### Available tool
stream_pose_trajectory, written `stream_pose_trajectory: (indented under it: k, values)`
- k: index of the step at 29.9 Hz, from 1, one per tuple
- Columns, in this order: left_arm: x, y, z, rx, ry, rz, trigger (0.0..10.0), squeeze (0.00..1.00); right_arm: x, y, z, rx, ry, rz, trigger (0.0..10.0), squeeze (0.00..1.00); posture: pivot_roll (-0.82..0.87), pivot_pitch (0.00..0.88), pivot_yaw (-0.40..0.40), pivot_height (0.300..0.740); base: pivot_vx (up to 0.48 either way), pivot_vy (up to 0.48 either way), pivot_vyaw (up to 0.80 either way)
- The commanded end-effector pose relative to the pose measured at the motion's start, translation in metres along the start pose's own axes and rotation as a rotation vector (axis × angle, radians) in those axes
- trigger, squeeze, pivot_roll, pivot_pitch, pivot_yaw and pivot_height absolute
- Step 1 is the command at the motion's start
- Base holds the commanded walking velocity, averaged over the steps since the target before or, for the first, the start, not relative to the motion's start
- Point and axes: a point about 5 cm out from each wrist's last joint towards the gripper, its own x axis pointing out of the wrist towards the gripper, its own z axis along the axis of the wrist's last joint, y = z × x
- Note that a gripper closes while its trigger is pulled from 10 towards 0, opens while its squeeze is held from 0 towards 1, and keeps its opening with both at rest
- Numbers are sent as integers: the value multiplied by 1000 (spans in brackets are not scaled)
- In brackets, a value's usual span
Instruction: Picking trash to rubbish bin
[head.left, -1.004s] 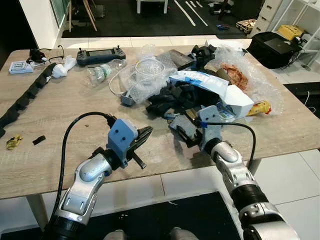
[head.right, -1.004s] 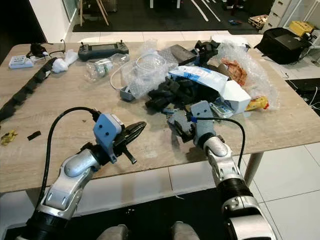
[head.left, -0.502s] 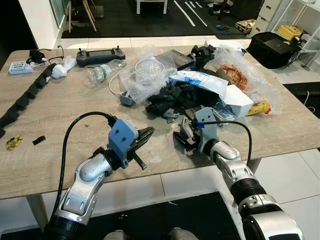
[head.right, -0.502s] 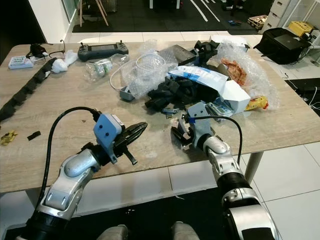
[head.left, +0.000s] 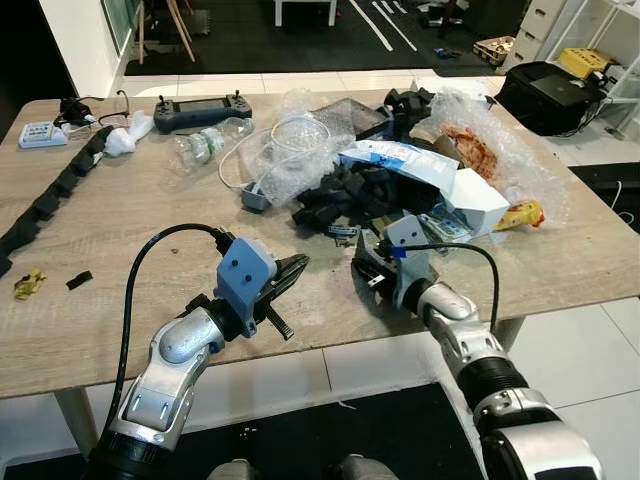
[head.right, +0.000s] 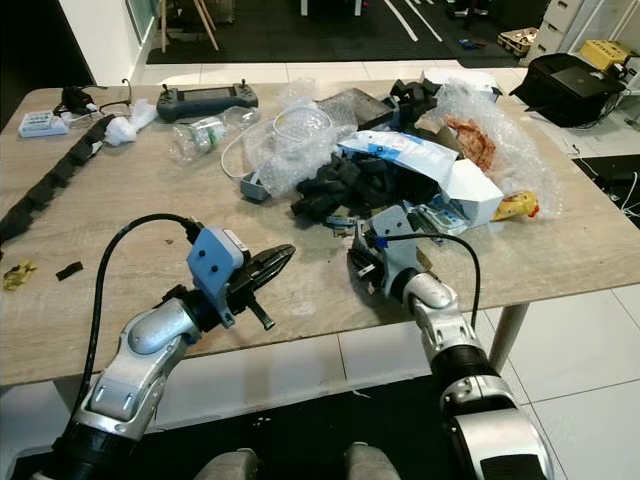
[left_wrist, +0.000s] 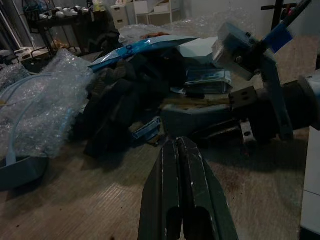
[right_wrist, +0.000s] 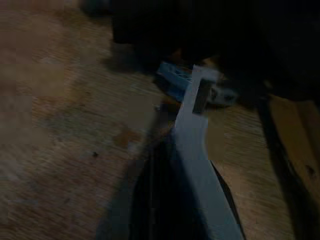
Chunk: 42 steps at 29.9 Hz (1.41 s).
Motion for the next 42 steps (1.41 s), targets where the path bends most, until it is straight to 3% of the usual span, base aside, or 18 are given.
stream_pose_trajectory:
  k: [1, 6, 10, 11, 12, 13, 16, 22, 33, 42]
  values:
    - [-2, -1, -1, 9, 17, -4, 10000, 0, 0, 1, 7, 11, -62, -7, 0, 0, 44, 50, -31, 740, 0, 0, 0]
    - [-2, 0, -1, 11, 24, 15, 10000, 0, 4, 8, 22, 3, -148, -1, 0, 0, 47, 61, -27, 740, 0, 0, 0]
    - [-4, 12, -5, 38, 54, 153, 10000, 0, 3, 15, 35, 14, -225, -16, 0, 0, 44, 69, -27, 740, 0, 0, 0]
    - [-6, 19, -9, 31, 89, 231, 10000, 0, 2, 18, 37, 23, -230, -18, 8980, 0, 43, 72, -27, 740, 0, 0, 0]
    - [-7, 24, -12, 25, 114, 280, 10000, 0, 2, 20, 38, 30, -228, -18, 8980, 0, 43, 72, -27, 740, 0, 0, 0]
    - [-9, 27, -15, 18, 127, 322, 10000, 0, 0, 25, 37, 27, -232, -11, 10000, 0, 40, 72, -29, 740, 0, 0, 0]
    - [-13, 30, -18, 26, 137, 361, 10000, 0, -3, 31, 34, 7, -235, -21, 10000, 0, 36, 73, -32, 740, 0, 0, 0]
    - [-17, 33, -19, 31, 139, 422, 10000, 0, -14, 33, 15, -7, -175, -169, 10000, 0, 33, 77, -33, 740, 0, 0, -241]
    - [-14, 34, -21, -7, 146, 563, 10000, 0, -25, 14, 13, -17, -162, -374, 10000, 0, 33, 66, -35, 740, 0, 0, -800]
    - [-16, 33, -23, -41, 153, 596, 10000, 0, -26, 7, 15, -24, -162, -421, 10000, 0, 33, 54, -38, 740, 0, 0, -800]
